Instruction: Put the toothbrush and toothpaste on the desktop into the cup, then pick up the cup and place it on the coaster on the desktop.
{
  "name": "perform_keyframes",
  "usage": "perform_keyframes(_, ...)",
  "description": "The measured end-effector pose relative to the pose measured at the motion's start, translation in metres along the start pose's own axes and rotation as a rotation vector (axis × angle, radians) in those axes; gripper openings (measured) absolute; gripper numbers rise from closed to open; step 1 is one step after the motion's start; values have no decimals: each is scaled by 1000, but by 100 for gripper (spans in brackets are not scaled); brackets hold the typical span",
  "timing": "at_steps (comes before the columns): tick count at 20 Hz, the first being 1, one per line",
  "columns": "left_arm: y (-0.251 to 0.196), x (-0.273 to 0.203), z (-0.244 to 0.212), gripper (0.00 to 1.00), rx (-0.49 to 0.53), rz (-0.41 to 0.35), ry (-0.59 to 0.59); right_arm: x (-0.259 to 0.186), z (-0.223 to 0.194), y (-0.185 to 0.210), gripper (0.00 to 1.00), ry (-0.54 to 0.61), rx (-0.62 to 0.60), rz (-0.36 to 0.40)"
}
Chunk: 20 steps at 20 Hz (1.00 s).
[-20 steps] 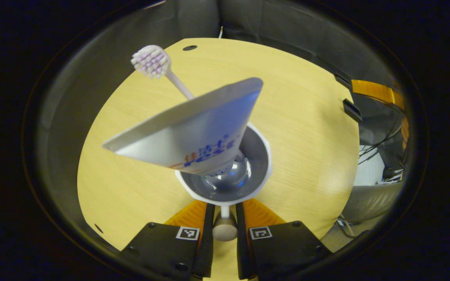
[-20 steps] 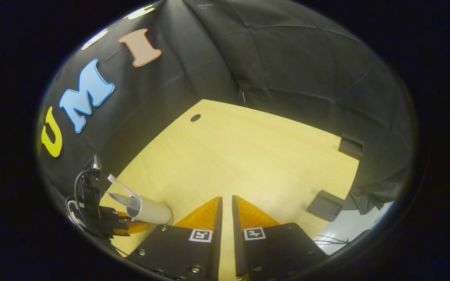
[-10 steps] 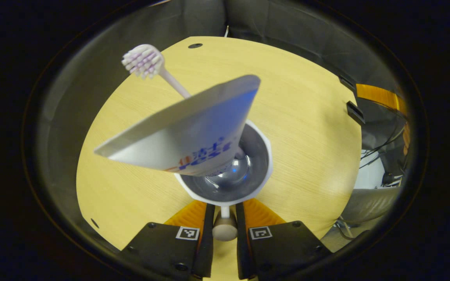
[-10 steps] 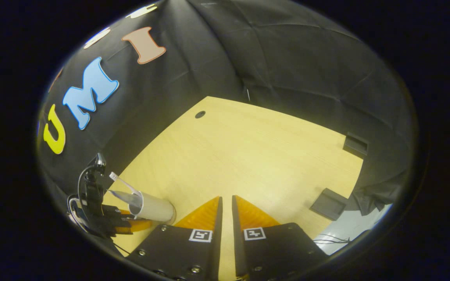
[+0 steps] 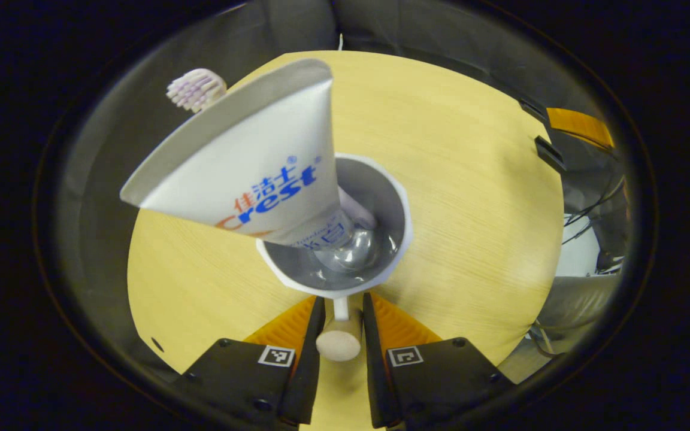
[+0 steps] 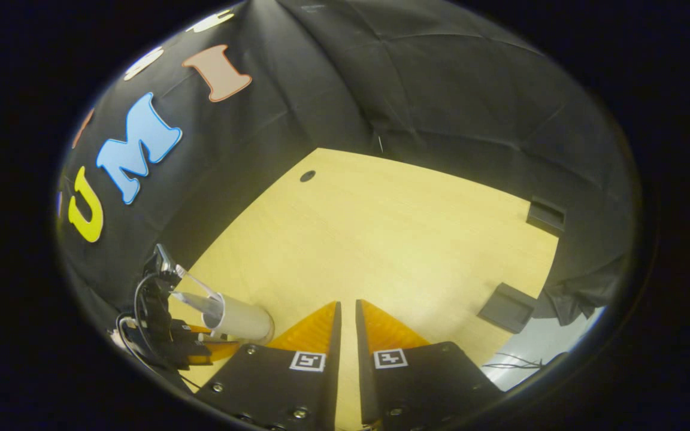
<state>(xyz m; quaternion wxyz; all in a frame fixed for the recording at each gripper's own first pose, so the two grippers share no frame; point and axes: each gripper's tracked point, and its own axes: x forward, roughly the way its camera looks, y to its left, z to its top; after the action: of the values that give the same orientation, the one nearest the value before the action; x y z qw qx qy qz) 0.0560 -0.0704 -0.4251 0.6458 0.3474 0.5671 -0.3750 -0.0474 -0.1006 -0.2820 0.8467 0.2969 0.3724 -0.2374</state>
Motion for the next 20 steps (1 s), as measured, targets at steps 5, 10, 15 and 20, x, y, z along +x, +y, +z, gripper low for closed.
perform_keyframes(5,-6,-15,-21,43,-76,-5,-23,0,-2,12,15,8,-28,24)
perform_keyframes(10,9,-61,-38,43,-170,74,-147,-7,3,55,15,-4,-154,94)
perform_keyframes(15,25,-151,-57,43,-272,207,-331,-26,5,125,15,-48,-364,220)
perform_keyframes(20,6,-247,-53,42,-394,334,-519,-57,-7,196,15,-109,-592,377)
